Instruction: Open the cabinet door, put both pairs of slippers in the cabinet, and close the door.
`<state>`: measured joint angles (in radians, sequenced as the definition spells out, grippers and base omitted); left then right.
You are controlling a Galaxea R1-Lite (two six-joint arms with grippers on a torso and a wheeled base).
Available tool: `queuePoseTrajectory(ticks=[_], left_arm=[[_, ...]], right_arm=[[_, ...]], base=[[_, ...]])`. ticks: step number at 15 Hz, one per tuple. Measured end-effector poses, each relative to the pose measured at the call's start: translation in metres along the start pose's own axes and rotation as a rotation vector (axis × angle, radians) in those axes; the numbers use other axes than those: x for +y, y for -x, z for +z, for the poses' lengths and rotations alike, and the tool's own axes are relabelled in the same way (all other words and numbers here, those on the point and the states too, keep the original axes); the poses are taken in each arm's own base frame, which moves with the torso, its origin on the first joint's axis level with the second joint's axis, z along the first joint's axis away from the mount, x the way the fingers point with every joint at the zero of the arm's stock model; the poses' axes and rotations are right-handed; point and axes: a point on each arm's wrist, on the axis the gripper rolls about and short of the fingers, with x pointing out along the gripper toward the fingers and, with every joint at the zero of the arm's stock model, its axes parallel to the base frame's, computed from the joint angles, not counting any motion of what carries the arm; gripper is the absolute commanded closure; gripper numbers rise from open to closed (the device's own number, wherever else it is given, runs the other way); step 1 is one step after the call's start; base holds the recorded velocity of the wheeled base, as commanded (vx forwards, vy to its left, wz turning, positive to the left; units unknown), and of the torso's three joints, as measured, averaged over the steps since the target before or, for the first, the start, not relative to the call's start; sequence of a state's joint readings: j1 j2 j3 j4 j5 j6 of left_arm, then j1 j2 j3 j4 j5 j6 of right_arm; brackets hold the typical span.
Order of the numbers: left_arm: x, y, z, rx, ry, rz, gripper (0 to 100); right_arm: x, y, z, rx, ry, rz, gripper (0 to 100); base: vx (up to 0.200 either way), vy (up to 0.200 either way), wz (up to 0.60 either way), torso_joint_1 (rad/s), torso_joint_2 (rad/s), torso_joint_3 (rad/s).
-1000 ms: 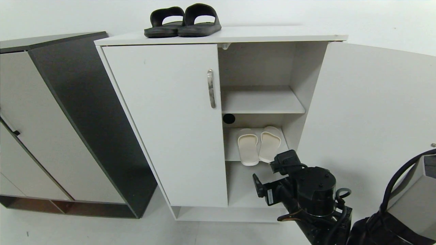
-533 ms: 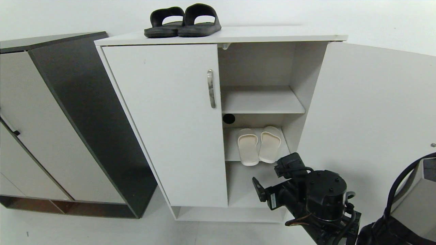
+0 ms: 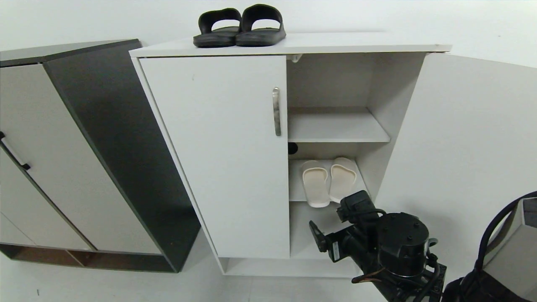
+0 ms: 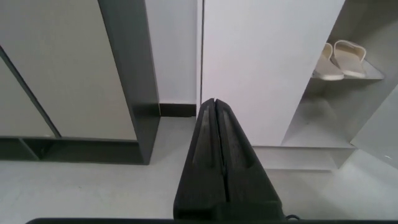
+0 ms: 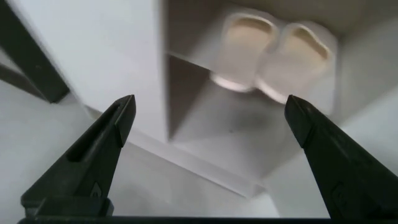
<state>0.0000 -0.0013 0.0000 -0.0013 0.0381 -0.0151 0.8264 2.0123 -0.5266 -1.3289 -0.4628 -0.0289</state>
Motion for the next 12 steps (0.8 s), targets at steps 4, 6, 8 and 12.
queuePoseTrajectory(ticks=[4, 6, 8, 12], left_arm=[[0.0000, 0.0000, 0.0000, 0.000, 0.000, 0.001, 100], [0.0000, 0.0000, 0.0000, 0.000, 0.000, 0.001, 100], [0.0000, 0.0000, 0.0000, 0.000, 0.000, 0.001, 100], [0.0000, 0.0000, 0.0000, 0.000, -0.001, 0.001, 100]], right_arm=[[-0.0002, 0.0000, -0.0001, 0.001, 0.000, -0.001, 0], [0.0008, 0.0005, 0.0004, -0.004, -0.001, 0.003, 0], [0.0021, 0.0010, 0.0006, -0.006, -0.002, 0.012, 0], [0.0026, 0.0032, -0.0020, 0.002, 0.002, 0.048, 0]], base=[[0.000, 0.200, 0.00, 0.002, 0.00, 0.002], [0.000, 0.200, 0.00, 0.002, 0.00, 0.002], [0.000, 0.200, 0.00, 0.000, 0.00, 0.000], [0.000, 0.050, 0.00, -0.001, 0.00, 0.001]])
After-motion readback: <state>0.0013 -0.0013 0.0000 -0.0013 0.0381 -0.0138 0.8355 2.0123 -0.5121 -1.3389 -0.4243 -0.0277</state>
